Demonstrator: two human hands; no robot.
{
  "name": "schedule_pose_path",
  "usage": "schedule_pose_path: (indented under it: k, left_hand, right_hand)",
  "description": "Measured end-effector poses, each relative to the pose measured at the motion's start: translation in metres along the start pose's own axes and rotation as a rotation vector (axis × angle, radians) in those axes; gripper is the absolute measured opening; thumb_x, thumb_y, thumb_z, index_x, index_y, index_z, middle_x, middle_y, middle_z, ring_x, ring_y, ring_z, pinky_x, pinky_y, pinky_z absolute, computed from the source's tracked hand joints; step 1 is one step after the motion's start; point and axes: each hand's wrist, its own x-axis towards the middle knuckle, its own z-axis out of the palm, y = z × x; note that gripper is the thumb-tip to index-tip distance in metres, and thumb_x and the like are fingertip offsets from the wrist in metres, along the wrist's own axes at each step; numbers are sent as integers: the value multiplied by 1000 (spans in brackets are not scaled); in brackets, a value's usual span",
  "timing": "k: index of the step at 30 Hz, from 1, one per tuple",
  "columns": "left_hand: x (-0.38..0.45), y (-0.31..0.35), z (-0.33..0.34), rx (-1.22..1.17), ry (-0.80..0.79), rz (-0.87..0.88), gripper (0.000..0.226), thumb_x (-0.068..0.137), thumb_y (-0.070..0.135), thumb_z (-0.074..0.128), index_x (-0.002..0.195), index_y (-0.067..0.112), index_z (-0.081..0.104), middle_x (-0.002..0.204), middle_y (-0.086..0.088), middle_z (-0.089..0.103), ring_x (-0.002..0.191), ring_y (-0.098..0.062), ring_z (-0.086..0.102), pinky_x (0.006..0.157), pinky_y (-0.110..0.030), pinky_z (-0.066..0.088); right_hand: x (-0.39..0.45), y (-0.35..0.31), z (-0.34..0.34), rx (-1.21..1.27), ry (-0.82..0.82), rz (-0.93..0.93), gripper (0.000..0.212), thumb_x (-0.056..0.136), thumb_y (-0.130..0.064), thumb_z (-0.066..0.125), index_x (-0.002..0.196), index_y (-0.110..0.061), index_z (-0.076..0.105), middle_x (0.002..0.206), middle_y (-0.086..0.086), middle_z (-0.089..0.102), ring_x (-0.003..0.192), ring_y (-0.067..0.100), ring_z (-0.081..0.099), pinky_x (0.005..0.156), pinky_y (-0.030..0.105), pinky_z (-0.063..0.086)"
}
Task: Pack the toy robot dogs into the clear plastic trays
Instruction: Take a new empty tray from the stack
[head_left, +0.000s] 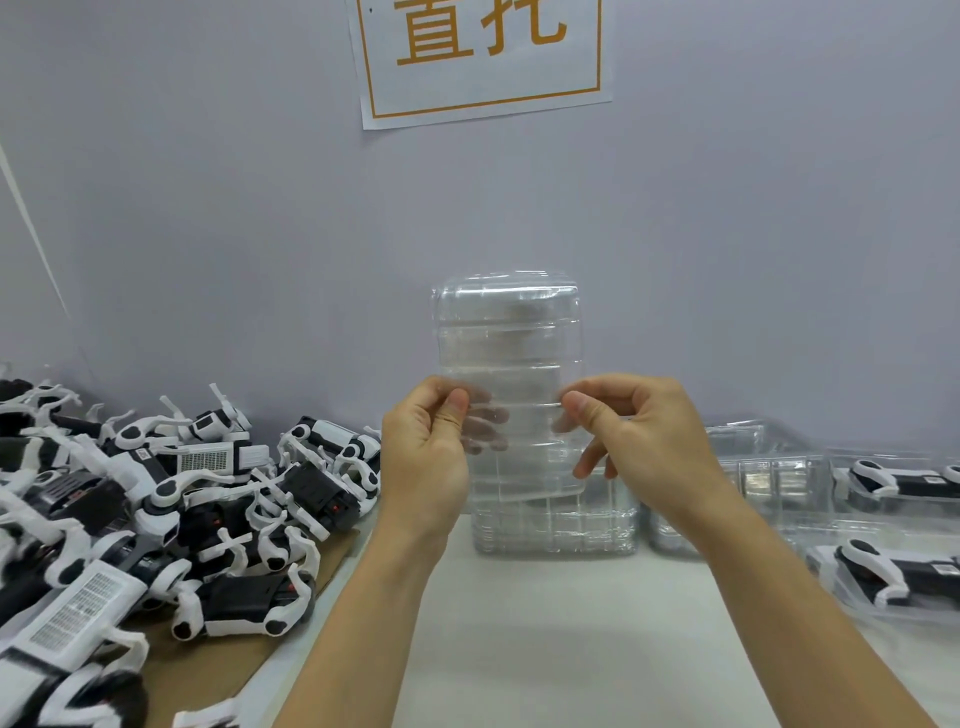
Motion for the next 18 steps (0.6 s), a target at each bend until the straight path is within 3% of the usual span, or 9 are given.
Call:
schedule_pose_path:
  k: [3,6,10,13,15,18]
  left_hand:
    - [3,-3,-5,-54,58,-20,33,106,4,40,85,10,64,72,-1,74,61,-12,67,57,-23,54]
    - [7,-3,-10,-138,125,-58,33,107,5,39,85,11,62,67,3,71,59,-11,65,56,-23,52]
    - [18,-2,-31,-477,293,-217,33,108,11,36,85,16,58,63,6,68,50,-10,62,66,-31,50]
    - [23,0,-45,-794,408,-362,37,109,12,32,82,16,56,58,7,66,49,-9,64,61,-29,53]
    - [24,-2,-47,-1006,496,-437,38,109,13,33,80,16,57,55,6,66,48,-7,65,59,-26,58]
    - [22,-8,-41,-1096,530,-519,34,109,15,37,85,16,61,61,5,69,55,-6,68,69,-19,57]
  right_hand:
    - [2,3,-5,9,44,-12,15,95,-16,65,84,-20,74,75,-2,75,42,20,62,44,13,41]
    - [5,8,-15,20,139,-10,15,96,-16,63,85,-18,73,73,-3,74,38,14,52,41,16,41]
    - [11,18,-46,133,396,68,18,101,-19,56,88,-19,69,74,-3,74,39,8,48,39,19,41]
    - [12,23,-63,222,562,113,20,102,-24,54,87,-21,66,74,-5,74,38,7,48,38,17,40]
    - [12,25,-64,247,612,125,21,102,-25,54,84,-21,65,74,-5,74,37,7,47,39,17,40]
    - [13,24,-59,290,626,135,23,103,-24,52,84,-22,64,75,-4,73,37,7,46,39,17,39]
